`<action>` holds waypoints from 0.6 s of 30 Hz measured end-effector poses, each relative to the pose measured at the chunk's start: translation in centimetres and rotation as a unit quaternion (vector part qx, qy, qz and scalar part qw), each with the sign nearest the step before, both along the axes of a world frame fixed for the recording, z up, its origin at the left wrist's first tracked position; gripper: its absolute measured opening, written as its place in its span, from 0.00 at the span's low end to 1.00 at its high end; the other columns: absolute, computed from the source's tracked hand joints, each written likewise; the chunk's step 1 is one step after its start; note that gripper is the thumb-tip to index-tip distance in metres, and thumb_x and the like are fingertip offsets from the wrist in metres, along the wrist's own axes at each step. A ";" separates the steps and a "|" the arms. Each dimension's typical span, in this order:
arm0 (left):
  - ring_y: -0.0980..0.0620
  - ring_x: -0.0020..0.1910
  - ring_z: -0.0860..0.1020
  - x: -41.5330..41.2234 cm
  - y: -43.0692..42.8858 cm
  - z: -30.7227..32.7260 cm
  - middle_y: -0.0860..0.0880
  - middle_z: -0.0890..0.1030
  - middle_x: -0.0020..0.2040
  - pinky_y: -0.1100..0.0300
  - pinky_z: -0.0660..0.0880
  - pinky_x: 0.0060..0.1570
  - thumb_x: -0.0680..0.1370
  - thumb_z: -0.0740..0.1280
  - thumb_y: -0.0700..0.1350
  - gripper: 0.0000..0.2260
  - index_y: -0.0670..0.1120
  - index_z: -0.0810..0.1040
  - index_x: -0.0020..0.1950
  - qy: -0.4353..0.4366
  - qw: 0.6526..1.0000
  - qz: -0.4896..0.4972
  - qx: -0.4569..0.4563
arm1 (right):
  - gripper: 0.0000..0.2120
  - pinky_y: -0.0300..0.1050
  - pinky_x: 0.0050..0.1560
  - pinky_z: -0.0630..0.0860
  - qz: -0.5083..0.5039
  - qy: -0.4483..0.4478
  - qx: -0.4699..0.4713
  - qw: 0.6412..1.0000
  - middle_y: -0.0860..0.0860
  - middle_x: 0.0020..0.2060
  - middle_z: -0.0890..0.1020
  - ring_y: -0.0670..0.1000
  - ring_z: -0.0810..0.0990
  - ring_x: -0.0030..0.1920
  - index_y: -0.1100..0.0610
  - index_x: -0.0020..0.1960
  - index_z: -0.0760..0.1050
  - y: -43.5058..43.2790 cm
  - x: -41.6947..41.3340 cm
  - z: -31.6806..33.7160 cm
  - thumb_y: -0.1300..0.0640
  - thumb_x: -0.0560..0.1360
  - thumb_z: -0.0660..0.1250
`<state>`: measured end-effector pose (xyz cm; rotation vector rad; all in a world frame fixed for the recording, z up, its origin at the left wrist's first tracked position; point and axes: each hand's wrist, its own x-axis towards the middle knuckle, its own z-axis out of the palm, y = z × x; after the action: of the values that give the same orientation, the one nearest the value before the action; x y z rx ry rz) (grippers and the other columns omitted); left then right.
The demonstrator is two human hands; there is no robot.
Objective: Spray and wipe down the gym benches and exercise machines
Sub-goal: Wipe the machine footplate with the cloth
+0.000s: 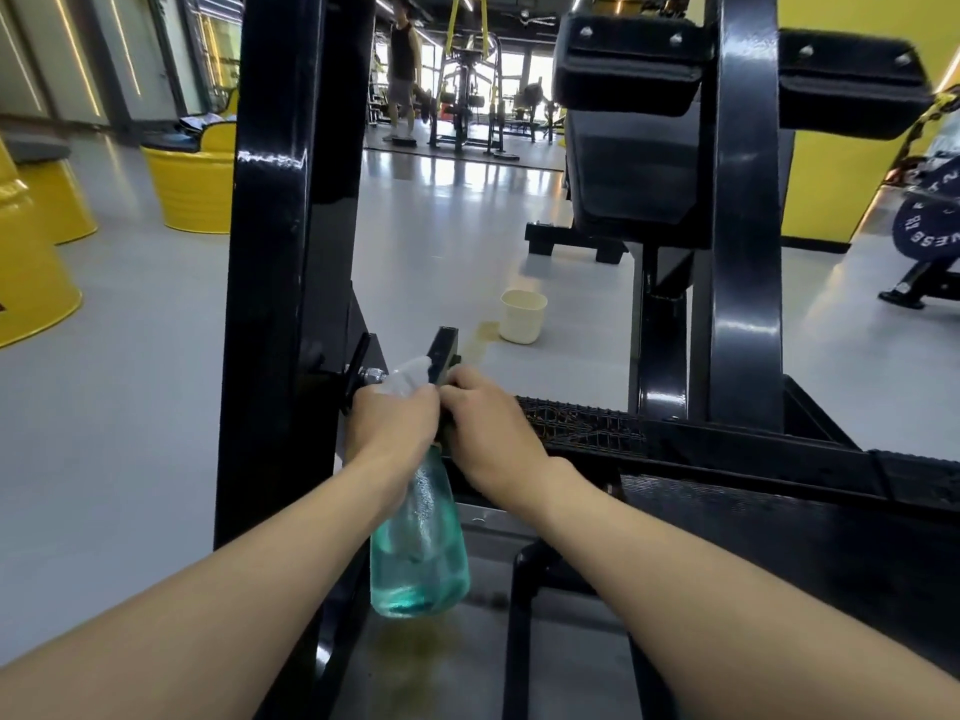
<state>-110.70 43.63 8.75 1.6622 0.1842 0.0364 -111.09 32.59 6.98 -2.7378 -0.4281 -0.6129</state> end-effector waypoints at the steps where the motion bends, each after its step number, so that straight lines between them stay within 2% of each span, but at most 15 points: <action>1: 0.44 0.36 0.81 0.1 0.0 0.0 0.49 0.82 0.33 0.39 0.82 0.43 0.63 0.63 0.46 0.13 0.57 0.83 0.40 0.005 1.000 0.005 -0.009 | 0.11 0.51 0.45 0.73 0.009 0.006 -0.009 1.000 0.55 0.53 0.76 0.61 0.77 0.51 0.62 0.51 0.80 0.1 0.1 0.2 0.65 0.71 0.66; 2: 0.45 0.35 0.80 0.1 0.1 0.0 0.47 0.82 0.34 0.41 0.83 0.41 0.64 0.64 0.45 0.11 0.56 0.84 0.40 0.009 1.000 0.005 -0.016 | 0.12 0.51 0.46 0.74 0.011 0.008 -0.023 1.000 0.55 0.55 0.76 0.61 0.76 0.52 0.61 0.53 0.80 -0.4 0.0 0.3 0.65 0.71 0.65; 4: 0.45 0.33 0.80 -0.2 0.0 0.3 0.47 0.84 0.35 0.54 0.81 0.33 0.69 0.64 0.41 0.13 0.52 0.84 0.47 0.012 1.000 -0.010 -0.019 | 0.13 0.52 0.47 0.76 0.001 0.007 -0.040 0.999 0.54 0.57 0.76 0.61 0.77 0.53 0.58 0.56 0.81 -2.4 -1.2 0.4 0.64 0.73 0.65; 5: 0.46 0.31 0.80 -0.2 0.0 0.4 0.48 0.84 0.36 0.58 0.79 0.33 0.71 0.63 0.40 0.14 0.50 0.84 0.51 0.010 1.000 -0.018 -0.015 | 0.12 0.52 0.47 0.77 -0.012 0.005 -0.037 0.999 0.54 0.57 0.77 0.61 0.78 0.52 0.58 0.54 0.81 -3.9 -1.9 0.3 0.64 0.73 0.65; 7: 0.46 0.30 0.81 -0.2 -0.2 0.5 0.50 0.85 0.36 0.58 0.80 0.37 0.70 0.62 0.42 0.15 0.47 0.83 0.53 0.012 1.000 -0.020 -0.004 | 0.06 0.50 0.45 0.78 -0.051 -0.007 -0.031 0.998 0.53 0.54 0.78 0.60 0.80 0.48 0.59 0.48 0.81 -7.3 -3.6 0.1 0.64 0.73 0.67; 9: 0.43 0.34 0.84 0.0 -0.2 0.4 0.49 0.85 0.37 0.51 0.83 0.44 0.64 0.62 0.45 0.20 0.47 0.83 0.54 0.014 1.000 -0.022 -0.002 | 0.01 0.51 0.44 0.79 -0.109 -0.014 -0.038 0.993 0.51 0.50 0.77 0.59 0.80 0.43 0.60 0.44 0.79 -10.7 -5.6 -0.1 0.64 0.72 0.69; 11: 0.42 0.35 0.84 -0.1 -0.1 0.3 0.47 0.86 0.38 0.47 0.83 0.45 0.62 0.61 0.46 0.22 0.49 0.83 0.53 0.024 0.999 -0.022 -0.002 | 0.02 0.53 0.41 0.79 -0.154 -0.015 -0.040 0.987 0.51 0.46 0.75 0.57 0.78 0.41 0.61 0.41 0.78 -12.8 -7.2 -0.3 0.65 0.70 0.71; 13: 0.42 0.34 0.83 -0.1 0.0 0.2 0.48 0.85 0.38 0.49 0.83 0.43 0.63 0.61 0.46 0.22 0.51 0.83 0.54 0.023 0.999 -0.033 0.000 | 0.03 0.50 0.38 0.77 -0.179 -0.020 -0.028 0.983 0.50 0.44 0.74 0.56 0.78 0.40 0.61 0.39 0.78 -12.8 -7.9 -0.4 0.66 0.69 0.71; 15: 0.43 0.32 0.83 0.0 0.1 0.0 0.50 0.85 0.37 0.54 0.82 0.41 0.68 0.62 0.44 0.18 0.48 0.83 0.55 0.016 0.999 -0.037 0.006 | 0.04 0.44 0.39 0.72 -0.191 -0.035 -0.003 0.981 0.50 0.42 0.75 0.55 0.77 0.39 0.60 0.38 0.77 -11.2 -7.3 -0.3 0.67 0.69 0.71; 18: 0.45 0.30 0.83 0.1 0.1 -0.1 0.50 0.85 0.38 0.59 0.78 0.37 0.71 0.63 0.42 0.13 0.48 0.83 0.52 0.013 0.999 -0.035 0.014 | 0.02 0.45 0.41 0.74 -0.149 -0.048 0.017 0.988 0.52 0.46 0.78 0.57 0.79 0.42 0.60 0.41 0.79 -7.0 -4.9 -0.6 0.65 0.71 0.69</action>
<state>-110.60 43.70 8.65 1.6968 0.1456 -0.0370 -115.97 25.55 6.40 -2.7684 -0.0270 -0.8211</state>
